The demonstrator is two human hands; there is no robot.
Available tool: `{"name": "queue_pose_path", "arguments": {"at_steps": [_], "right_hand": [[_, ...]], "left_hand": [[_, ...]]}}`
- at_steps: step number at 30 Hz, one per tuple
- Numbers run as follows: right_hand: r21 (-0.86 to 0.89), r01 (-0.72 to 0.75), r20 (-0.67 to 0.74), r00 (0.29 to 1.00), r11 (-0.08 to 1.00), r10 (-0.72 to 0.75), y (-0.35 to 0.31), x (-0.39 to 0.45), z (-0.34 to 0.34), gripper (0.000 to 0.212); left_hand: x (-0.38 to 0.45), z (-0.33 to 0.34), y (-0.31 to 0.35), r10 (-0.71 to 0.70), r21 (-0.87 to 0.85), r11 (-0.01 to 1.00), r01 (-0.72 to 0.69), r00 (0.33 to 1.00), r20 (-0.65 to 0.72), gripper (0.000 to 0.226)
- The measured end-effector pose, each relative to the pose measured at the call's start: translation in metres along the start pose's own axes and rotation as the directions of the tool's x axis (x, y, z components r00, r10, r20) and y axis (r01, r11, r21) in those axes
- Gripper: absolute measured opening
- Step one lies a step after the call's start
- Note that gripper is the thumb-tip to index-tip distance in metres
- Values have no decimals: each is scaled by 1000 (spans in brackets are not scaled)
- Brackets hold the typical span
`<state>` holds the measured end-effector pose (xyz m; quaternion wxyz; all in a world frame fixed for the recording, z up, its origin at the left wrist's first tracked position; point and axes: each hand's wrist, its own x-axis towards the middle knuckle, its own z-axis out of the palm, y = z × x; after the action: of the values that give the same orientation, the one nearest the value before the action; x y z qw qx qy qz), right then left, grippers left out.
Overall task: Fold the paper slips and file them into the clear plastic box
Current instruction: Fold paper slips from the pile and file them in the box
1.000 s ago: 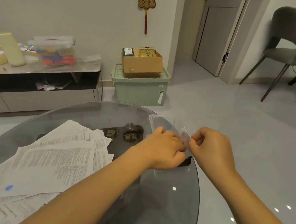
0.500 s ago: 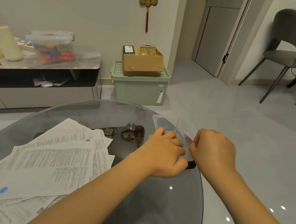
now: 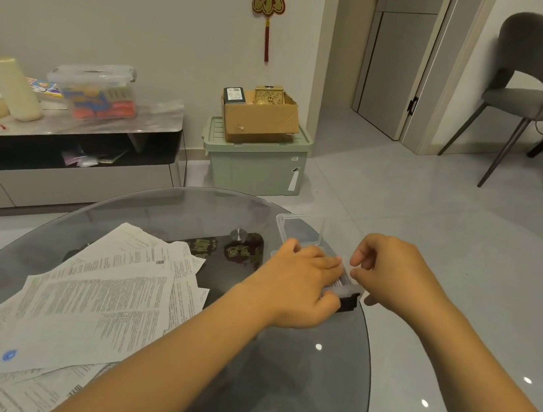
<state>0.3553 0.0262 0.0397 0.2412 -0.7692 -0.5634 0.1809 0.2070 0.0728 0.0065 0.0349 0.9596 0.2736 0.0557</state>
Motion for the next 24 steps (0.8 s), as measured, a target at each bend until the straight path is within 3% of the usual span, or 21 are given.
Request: {"name": "queue_pose_path", "arguments": {"at_steps": [5, 7, 12, 14, 17, 24], "right_hand": [[129, 6, 6, 1000, 992, -7, 7, -4, 1, 12], [139, 15, 17, 1000, 990, -17, 9, -4, 2, 12], [49, 165, -101, 982, 985, -159, 8, -11, 2, 18], [73, 260, -152, 957, 963, -247, 2, -19, 8, 19], [99, 373, -119, 925, 922, -362, -9, -35, 20, 20], [103, 514, 74, 850, 852, -522, -36, -75, 60, 18]], "left_hand": [[9, -2, 2, -19, 83, 997, 10, 994, 105, 77], [10, -2, 3, -22, 89, 996, 12, 994, 109, 84], [-14, -17, 10, -148, -5, 989, 148, 988, -51, 66], [-37, -21, 12, -263, -57, 965, 258, 956, -126, 64], [-80, -21, 18, -412, -144, 910, 389, 887, -208, 61], [-163, -3, 30, -637, -172, 771, 614, 751, -173, 46]]}}
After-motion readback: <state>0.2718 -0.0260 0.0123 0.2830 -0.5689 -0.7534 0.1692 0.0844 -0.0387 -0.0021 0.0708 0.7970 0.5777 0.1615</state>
